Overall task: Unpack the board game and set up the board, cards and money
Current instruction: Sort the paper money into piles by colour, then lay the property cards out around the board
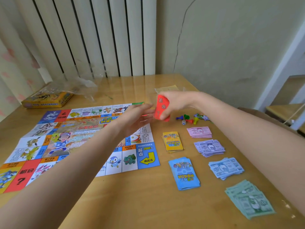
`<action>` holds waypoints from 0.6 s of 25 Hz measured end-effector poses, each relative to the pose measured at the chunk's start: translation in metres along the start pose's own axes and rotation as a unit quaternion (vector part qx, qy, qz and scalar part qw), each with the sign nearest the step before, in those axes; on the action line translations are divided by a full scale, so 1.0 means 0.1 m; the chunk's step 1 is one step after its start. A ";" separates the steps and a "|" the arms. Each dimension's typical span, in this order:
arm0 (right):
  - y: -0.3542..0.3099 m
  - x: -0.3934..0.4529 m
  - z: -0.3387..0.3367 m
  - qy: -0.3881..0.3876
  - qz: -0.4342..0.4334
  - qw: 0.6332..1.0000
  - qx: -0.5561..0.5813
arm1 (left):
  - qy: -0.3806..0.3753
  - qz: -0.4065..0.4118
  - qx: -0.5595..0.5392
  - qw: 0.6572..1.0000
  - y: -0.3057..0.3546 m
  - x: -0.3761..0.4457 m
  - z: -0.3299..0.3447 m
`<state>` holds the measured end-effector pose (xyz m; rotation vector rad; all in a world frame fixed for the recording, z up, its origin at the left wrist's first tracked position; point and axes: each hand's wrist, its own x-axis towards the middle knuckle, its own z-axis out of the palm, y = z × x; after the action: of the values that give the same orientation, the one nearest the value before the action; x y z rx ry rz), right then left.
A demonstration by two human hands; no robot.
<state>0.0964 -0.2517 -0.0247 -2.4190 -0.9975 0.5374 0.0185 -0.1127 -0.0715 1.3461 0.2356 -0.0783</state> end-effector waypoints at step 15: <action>-0.79 0.00 0.25 0.050 -0.116 0.972 0.199 | -0.049 0.031 -0.203 0.978 0.26 -0.63 -0.54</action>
<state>0.0404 -0.1959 -0.0013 -1.9268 -1.0037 0.4740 -0.0449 -0.0595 -0.0446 0.9395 0.1179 -0.0416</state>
